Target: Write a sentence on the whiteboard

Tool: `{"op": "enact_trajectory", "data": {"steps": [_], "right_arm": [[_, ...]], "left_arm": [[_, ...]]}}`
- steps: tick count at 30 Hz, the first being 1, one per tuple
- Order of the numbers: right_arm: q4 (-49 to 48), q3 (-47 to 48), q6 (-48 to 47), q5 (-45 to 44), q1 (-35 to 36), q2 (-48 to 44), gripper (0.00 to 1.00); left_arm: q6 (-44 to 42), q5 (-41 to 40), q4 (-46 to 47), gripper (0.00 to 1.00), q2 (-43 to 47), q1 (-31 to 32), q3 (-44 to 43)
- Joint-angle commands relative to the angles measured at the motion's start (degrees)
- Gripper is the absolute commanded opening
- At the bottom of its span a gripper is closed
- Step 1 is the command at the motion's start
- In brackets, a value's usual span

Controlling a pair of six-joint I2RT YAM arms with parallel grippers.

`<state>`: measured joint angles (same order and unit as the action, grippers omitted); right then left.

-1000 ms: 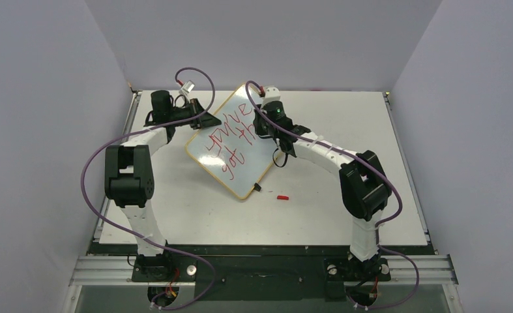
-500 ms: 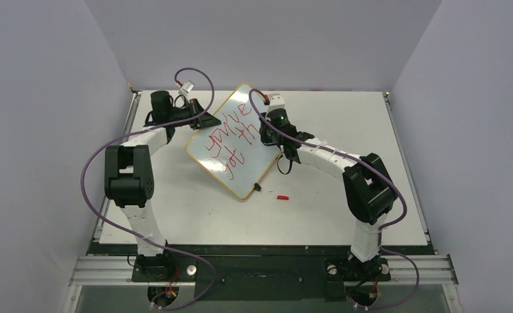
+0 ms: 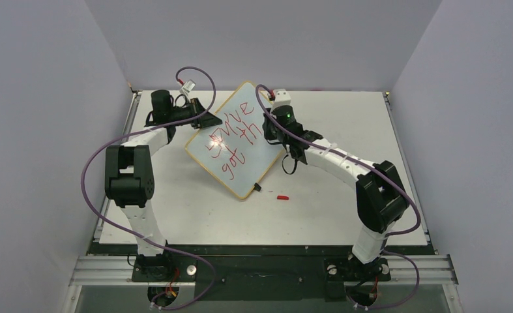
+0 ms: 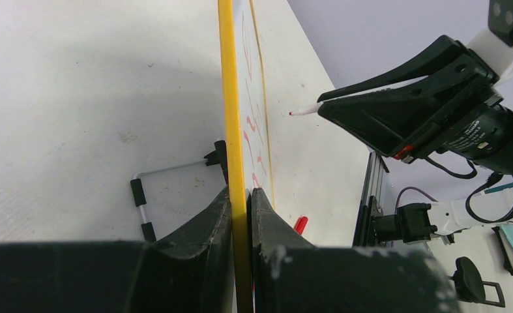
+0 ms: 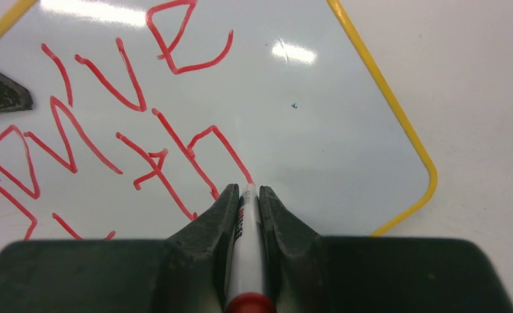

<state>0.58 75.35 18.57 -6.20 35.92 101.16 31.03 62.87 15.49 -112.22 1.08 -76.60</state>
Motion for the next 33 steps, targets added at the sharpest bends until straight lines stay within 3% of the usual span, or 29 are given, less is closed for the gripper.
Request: {"op": "enact_trajectory", "data": {"steps": [1, 19, 33], "right_arm": [[-0.79, 2.91, -1.01, -1.72, -0.16, -2.18, 0.0], [2.01, 13.96, -1.6, 0.42, -1.1, 6.52, 0.0], [1.98, 14.76, -1.63, 1.47, -1.89, 8.54, 0.0]], "left_arm": [[-5.19, -0.3, 8.95, 0.0, 1.56, -0.05, -0.62], [-5.07, 0.33, 9.16, 0.0, 1.17, -0.31, -0.9], [-3.84, 0.64, 10.88, 0.0, 0.9, -0.55, -0.67]]}}
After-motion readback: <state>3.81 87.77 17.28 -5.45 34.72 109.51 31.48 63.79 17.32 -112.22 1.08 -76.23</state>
